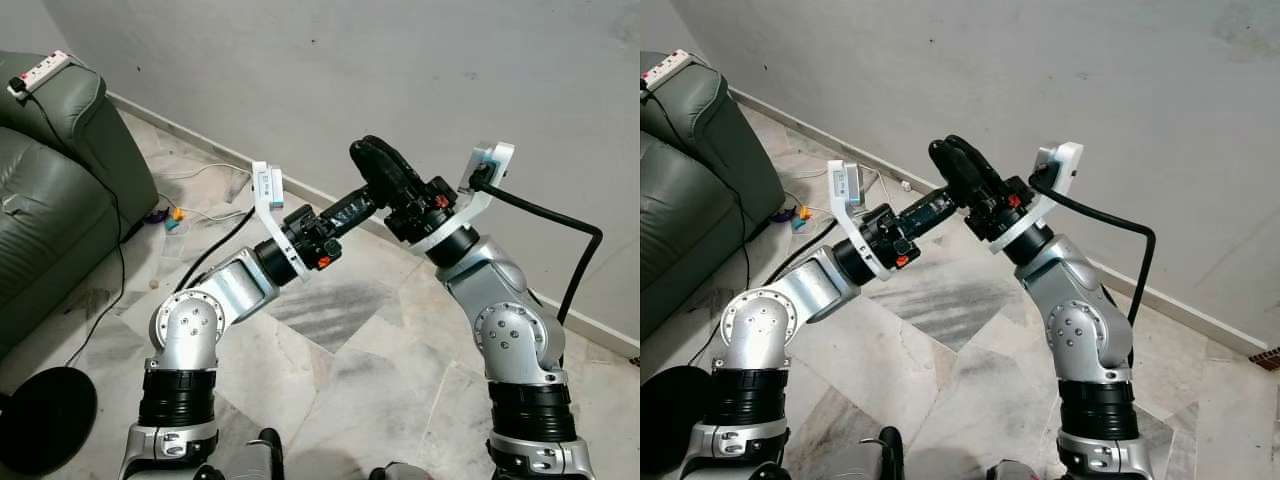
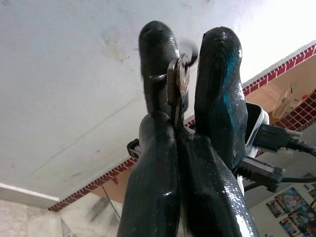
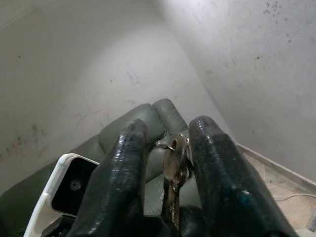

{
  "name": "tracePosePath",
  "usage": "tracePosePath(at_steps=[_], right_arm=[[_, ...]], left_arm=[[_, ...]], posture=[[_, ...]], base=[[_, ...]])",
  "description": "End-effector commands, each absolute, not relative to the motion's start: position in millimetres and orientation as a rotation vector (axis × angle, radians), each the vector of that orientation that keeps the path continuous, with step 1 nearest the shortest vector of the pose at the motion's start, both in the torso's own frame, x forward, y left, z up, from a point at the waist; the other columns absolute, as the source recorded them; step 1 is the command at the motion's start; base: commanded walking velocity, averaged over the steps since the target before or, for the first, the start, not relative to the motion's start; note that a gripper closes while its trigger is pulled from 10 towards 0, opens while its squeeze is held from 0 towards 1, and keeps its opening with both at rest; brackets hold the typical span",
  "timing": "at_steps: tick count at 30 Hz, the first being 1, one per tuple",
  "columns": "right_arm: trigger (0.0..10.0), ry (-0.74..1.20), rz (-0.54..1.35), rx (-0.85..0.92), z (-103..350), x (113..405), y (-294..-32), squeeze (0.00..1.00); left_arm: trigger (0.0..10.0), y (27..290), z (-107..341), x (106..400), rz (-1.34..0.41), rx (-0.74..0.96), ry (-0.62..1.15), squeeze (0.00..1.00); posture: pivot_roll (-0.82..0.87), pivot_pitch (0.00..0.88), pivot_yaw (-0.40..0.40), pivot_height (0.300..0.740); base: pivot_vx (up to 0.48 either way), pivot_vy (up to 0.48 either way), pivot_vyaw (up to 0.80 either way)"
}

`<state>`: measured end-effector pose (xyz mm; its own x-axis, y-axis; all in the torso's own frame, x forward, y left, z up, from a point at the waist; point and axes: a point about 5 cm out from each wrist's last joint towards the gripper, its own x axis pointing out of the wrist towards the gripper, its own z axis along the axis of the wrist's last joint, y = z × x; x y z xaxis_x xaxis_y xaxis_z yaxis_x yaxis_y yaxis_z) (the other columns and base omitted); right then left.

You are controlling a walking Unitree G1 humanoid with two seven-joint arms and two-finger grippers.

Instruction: Hang keys on a hook

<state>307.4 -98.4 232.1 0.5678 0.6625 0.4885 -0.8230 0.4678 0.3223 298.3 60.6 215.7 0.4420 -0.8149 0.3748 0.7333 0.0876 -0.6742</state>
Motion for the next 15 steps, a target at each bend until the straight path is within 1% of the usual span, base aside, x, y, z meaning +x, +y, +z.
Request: tracePosePath(at_steps=[1,2,3,4,5,6,7,15], right_arm=[[10.0,-0.280,0.984,0.561,225.8,302.8,-88.2,1.00],[10.0,-0.281,0.981,0.560,225.9,303.0,-88.4,1.00],[10.0,-0.284,0.976,0.553,226.1,303.4,-88.8,0.92],[10.0,-0.284,0.976,0.553,226.1,303.4,-88.8,0.92],[10.0,-0.288,0.971,0.552,226.5,304.0,-89.3,0.31],[10.0,-0.288,0.971,0.552,226.5,304.0,-89.3,0.31],[10.0,-0.294,0.957,0.543,226.8,305.3,-89.9,0.00],[10.0,-0.311,0.901,0.519,227.6,310.5,-93.3,0.00]], left_arm=[[0.0,62.9,232.1,297.4,-1.173,-0.919,0.017,0.00],[0.0,63.0,232.1,297.3,-1.173,-0.918,0.018,0.00],[0.0,62.8,231.4,297.0,-1.175,-0.911,0.020,0.00],[0.0,62.8,231.4,297.0,-1.175,-0.911,0.020,0.00],[0.0,62.6,230.9,296.8,-1.175,-0.907,0.023,0.00],[0.0,62.6,230.9,296.8,-1.175,-0.907,0.023,0.00],[0.0,62.3,229.9,296.2,-1.177,-0.897,0.027,0.00],[0.0,62.3,224.8,292.6,-1.181,-0.866,0.050,0.00]], posture=[[-0.07,0.230,0.047,0.740],[-0.07,0.229,0.047,0.740],[-0.07,0.230,0.048,0.740],[-0.07,0.230,0.048,0.740],[-0.06,0.230,0.048,0.740],[-0.06,0.230,0.048,0.740],[-0.06,0.230,0.049,0.740],[-0.06,0.229,0.050,0.740]], base=[[0.000,0.000,0.00],[0.000,0.000,0.00],[0.000,0.000,0.00],[0.000,0.000,0.00],[0.000,0.000,0.00],[0.000,0.000,0.00],[0.000,0.000,0.00],[0.000,0.000,0.00]])
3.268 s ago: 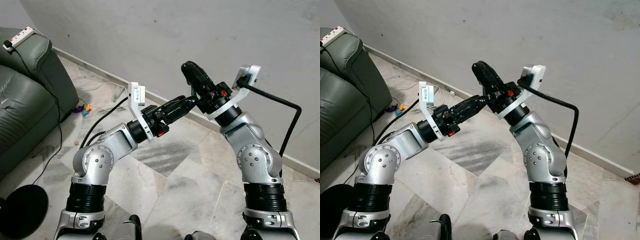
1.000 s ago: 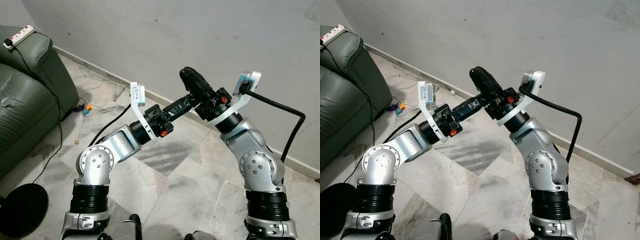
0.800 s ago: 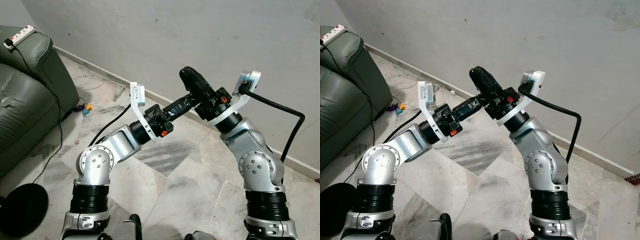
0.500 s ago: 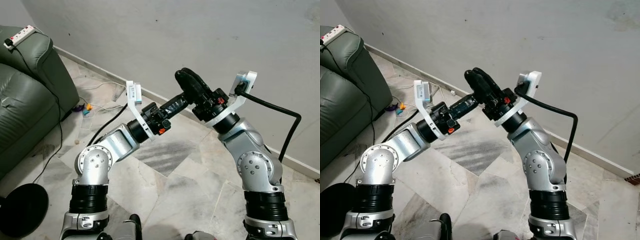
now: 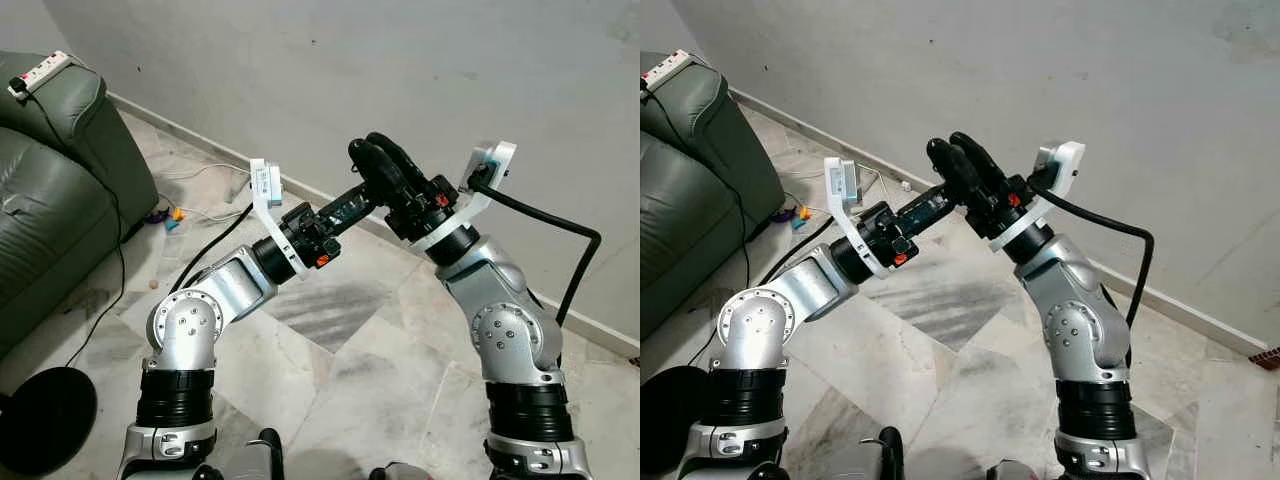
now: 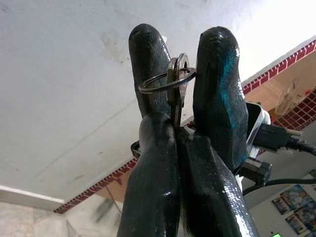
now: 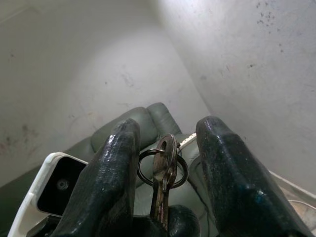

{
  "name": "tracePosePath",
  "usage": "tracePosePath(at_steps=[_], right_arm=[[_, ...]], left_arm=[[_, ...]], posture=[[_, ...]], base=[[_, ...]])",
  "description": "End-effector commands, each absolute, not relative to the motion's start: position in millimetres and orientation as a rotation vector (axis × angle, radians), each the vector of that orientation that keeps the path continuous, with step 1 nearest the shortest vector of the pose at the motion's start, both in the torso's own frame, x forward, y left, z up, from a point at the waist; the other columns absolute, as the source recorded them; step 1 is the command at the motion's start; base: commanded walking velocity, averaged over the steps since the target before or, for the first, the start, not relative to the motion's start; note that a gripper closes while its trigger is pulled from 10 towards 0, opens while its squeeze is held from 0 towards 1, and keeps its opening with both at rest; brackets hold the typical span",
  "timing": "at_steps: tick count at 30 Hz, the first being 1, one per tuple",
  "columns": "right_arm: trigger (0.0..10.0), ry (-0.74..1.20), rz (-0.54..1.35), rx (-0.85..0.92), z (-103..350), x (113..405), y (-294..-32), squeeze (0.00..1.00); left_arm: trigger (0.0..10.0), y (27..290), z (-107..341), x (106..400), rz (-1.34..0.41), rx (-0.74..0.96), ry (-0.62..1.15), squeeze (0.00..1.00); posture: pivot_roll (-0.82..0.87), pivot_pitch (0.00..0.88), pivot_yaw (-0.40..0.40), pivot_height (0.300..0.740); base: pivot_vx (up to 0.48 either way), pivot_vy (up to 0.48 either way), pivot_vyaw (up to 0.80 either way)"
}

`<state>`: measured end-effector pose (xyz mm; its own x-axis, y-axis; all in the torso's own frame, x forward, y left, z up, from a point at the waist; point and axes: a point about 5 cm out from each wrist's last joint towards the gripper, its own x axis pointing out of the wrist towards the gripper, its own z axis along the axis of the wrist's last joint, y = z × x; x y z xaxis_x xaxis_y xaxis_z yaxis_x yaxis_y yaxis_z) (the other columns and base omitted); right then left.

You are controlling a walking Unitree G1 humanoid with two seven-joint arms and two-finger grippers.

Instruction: Hang keys on a hook

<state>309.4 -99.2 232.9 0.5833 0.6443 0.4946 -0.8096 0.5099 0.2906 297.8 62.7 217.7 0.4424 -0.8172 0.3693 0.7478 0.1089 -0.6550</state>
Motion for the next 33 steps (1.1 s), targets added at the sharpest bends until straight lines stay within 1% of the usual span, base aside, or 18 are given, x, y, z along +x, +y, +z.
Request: tracePosePath(at_steps=[1,10,11,25,29,33], right_arm=[[10.0,-0.314,0.894,0.518,227.7,311.1,-93.8,0.00],[10.0,-0.335,0.860,0.515,230.5,315.4,-98.7,0.00],[10.0,-0.340,0.863,0.517,231.3,315.8,-99.3,1.00],[10.0,-0.351,0.872,0.515,231.9,316.2,-100.2,1.00],[10.0,-0.401,0.921,0.537,237.3,310.3,-103.8,1.00],[10.0,-0.411,0.944,0.547,239.1,308.0,-104.8,1.00]], left_arm=[[0.0,62.3,224.1,292.3,-1.180,-0.863,0.052,0.00],[0.0,63.3,217.7,289.8,-1.160,-0.849,0.065,0.00],[0.0,64.3,217.5,289.6,-1.156,-0.848,0.062,0.00],[0.0,66.4,216.6,293.1,-1.130,-0.832,0.054,0.00],[0.0,68.3,216.5,297.5,-1.087,-0.828,0.039,0.00],[0.0,71.0,216.9,300.2,-1.066,-0.827,0.029,0.00]], posture=[[-0.06,0.227,0.050,0.740],[-0.06,0.225,0.047,0.740],[-0.06,0.224,0.046,0.740],[-0.06,0.222,0.047,0.740],[-0.06,0.222,0.046,0.740],[-0.06,0.223,0.045,0.740]], base=[[0.000,0.000,0.00],[0.000,0.000,0.00],[0.000,0.000,0.00],[0.000,0.000,0.00],[0.000,0.000,0.00],[0.000,0.000,0.00]])
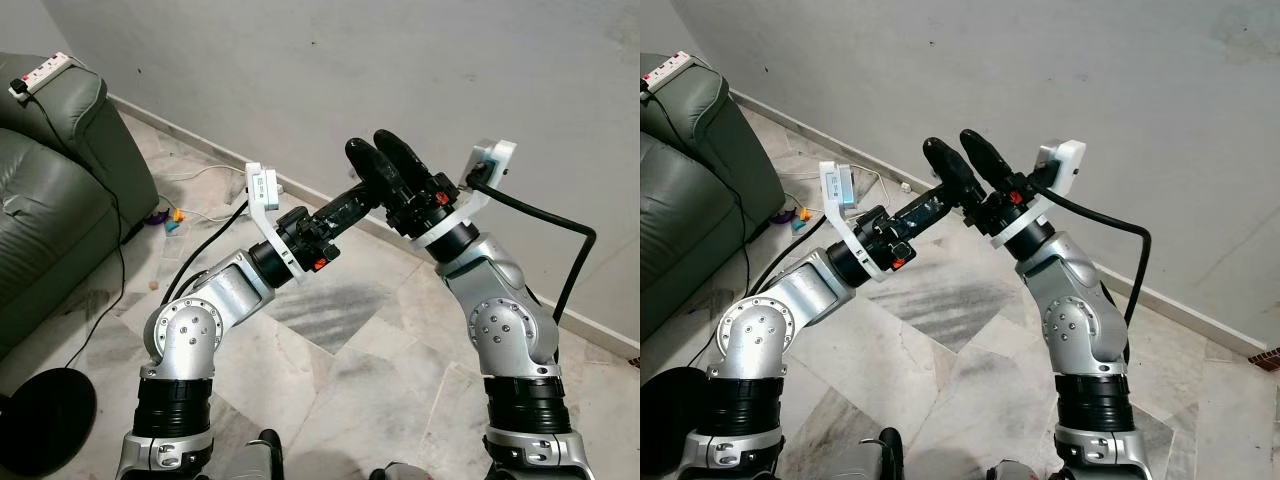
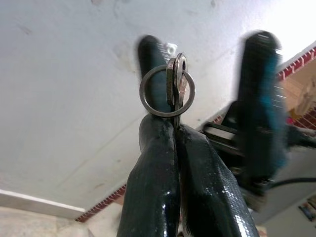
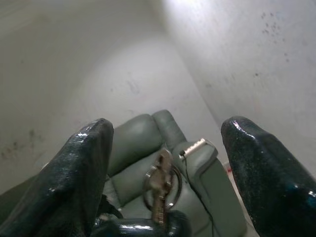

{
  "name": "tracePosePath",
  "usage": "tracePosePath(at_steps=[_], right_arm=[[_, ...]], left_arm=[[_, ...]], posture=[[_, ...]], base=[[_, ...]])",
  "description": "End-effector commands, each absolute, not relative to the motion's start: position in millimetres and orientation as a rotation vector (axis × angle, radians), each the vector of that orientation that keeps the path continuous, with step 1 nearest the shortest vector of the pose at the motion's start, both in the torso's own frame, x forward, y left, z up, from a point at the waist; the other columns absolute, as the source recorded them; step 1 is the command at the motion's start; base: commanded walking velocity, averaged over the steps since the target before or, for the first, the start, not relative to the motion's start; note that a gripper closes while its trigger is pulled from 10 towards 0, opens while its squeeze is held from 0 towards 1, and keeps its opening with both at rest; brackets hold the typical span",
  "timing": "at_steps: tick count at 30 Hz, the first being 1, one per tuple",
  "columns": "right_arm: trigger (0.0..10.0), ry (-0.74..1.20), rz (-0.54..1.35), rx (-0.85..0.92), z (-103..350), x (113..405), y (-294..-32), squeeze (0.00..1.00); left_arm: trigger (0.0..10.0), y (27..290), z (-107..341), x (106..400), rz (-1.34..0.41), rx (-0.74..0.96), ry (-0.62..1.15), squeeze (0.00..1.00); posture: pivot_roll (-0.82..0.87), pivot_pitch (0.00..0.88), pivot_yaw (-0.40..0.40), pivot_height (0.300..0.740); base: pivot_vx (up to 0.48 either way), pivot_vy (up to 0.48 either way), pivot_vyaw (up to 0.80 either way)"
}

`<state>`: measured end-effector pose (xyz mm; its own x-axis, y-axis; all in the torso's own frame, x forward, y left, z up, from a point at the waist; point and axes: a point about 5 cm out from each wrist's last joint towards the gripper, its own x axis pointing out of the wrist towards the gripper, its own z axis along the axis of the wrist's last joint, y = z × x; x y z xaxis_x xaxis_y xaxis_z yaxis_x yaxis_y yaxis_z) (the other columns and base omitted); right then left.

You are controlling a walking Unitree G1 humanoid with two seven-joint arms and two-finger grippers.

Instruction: Hang keys on a hook

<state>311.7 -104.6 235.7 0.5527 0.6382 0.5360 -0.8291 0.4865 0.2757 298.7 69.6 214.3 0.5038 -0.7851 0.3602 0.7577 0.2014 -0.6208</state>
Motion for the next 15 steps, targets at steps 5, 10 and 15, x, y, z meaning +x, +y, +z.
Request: tracePosePath(at_steps=[5,10,15], right_arm=[[10.0,-0.403,0.940,0.538,237.0,308.2,-105.8,1.00],[10.0,-0.371,0.893,0.466,228.2,311.5,-107.5,0.93],[10.0,-0.350,0.780,0.375,217.9,319.9,-111.3,0.00]], left_arm=[[0.0,72.7,216.8,299.9,-1.062,-0.823,0.027,0.00],[0.0,73.0,217.3,296.9,-1.066,-0.819,0.025,0.00],[0.0,78.1,210.9,287.5,-1.064,-0.804,0.050,0.00]], posture=[[-0.06,0.224,0.044,0.740],[-0.06,0.225,0.044,0.740],[-0.06,0.225,0.045,0.740]], base=[[0.000,0.000,0.00],[0.000,0.000,0.00],[0.000,0.000,0.00]])
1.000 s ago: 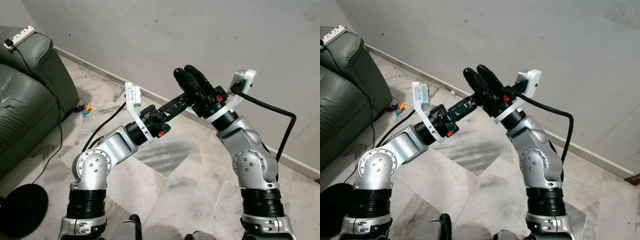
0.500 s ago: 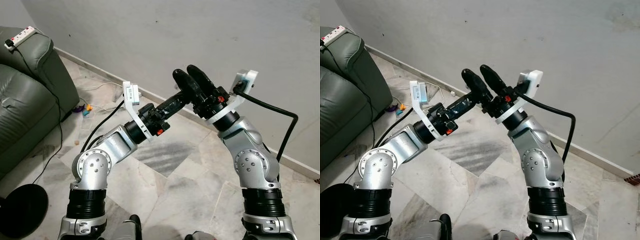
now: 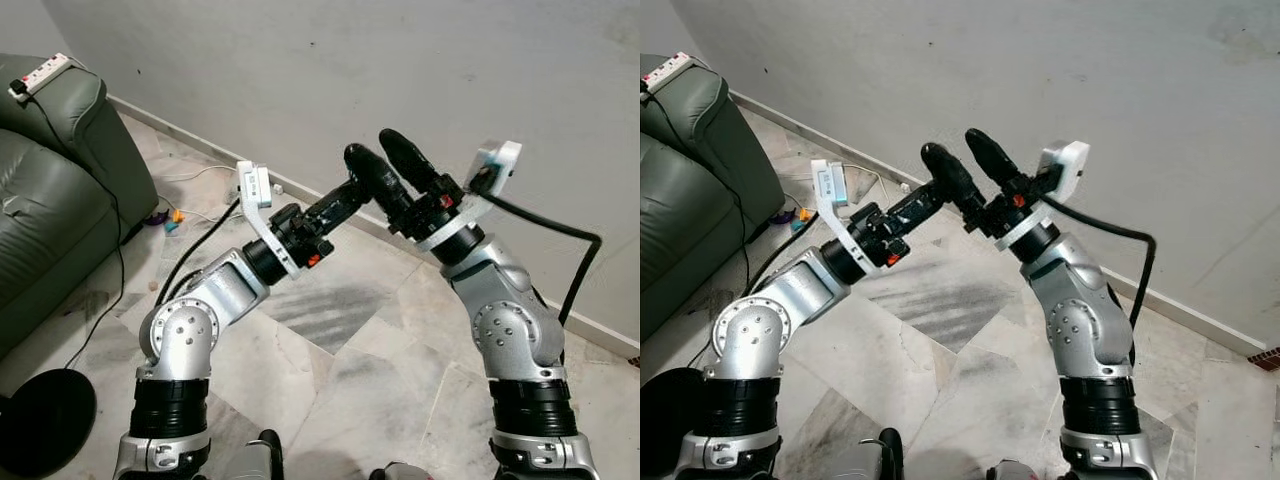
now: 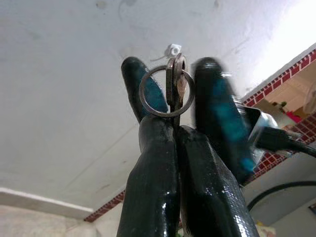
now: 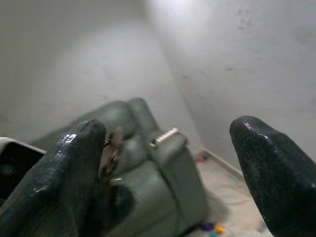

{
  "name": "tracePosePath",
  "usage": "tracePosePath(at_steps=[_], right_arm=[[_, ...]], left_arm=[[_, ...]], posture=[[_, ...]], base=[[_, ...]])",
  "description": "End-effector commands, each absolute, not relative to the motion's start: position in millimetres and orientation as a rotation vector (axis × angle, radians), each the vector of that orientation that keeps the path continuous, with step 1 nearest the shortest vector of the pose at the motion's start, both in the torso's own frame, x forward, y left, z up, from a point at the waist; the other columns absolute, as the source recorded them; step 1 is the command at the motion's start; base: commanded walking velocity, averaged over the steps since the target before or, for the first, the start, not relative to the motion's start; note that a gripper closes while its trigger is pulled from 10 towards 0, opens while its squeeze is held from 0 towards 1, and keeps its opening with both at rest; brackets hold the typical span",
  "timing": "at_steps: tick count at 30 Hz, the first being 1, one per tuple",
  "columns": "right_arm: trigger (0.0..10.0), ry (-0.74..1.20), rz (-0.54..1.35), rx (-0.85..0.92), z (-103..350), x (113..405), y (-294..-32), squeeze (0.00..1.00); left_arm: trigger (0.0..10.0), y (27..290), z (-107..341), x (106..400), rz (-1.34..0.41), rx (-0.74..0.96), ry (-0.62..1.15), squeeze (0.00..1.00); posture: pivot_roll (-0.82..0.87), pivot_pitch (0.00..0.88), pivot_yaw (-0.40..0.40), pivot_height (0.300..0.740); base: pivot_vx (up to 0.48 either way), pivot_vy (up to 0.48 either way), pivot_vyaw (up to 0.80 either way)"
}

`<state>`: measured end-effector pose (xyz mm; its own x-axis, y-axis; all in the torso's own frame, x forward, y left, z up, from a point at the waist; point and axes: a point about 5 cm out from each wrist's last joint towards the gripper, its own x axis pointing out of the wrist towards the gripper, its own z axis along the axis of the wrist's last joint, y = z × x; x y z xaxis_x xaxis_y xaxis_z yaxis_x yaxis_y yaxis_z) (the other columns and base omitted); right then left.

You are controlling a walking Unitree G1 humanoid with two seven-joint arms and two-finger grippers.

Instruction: Hang keys on a hook

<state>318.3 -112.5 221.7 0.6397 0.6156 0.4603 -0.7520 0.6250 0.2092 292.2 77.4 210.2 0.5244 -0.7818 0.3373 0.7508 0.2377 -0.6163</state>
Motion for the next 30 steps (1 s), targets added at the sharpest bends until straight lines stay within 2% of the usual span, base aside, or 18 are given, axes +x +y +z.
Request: tracePosePath(at_steps=[1,6,18,21,24,30], right_arm=[[10.0,-0.349,0.758,0.362,216.6,321.4,-112.3,0.00],[10.0,-0.350,0.653,0.319,211.9,329.9,-119.1,0.00],[10.0,-0.321,0.600,0.275,196.6,336.1,-120.3,0.00],[10.0,-0.288,0.588,0.244,184.7,334.4,-120.5,0.00],[10.0,-0.277,0.584,0.233,179.8,333.4,-120.0,0.00],[10.0,-0.220,0.536,0.121,158.0,326.4,-115.0,0.00]], left_arm=[[0.0,80.1,208.5,285.8,-1.057,-0.804,0.058,0.00],[0.0,91.2,197.1,277.2,-1.012,-0.812,0.090,0.00],[0.0,106.0,177.7,270.6,-0.895,-0.731,0.128,0.00],[0.0,113.4,172.0,279.5,-0.797,-0.637,0.124,0.00],[0.0,118.8,171.2,285.8,-0.747,-0.611,0.115,0.00],[0.0,148.1,172.9,310.6,-0.497,-0.500,0.031,0.00]], posture=[[-0.05,0.225,0.044,0.740],[-0.04,0.223,0.039,0.740],[-0.04,0.220,0.031,0.740],[-0.04,0.221,0.031,0.740],[-0.03,0.223,0.035,0.740],[-0.03,0.223,0.039,0.740]], base=[[0.000,0.000,0.00],[0.000,0.000,0.00],[0.000,0.000,0.00],[0.000,0.000,0.00],[0.000,0.000,0.00],[0.000,0.000,0.00]])
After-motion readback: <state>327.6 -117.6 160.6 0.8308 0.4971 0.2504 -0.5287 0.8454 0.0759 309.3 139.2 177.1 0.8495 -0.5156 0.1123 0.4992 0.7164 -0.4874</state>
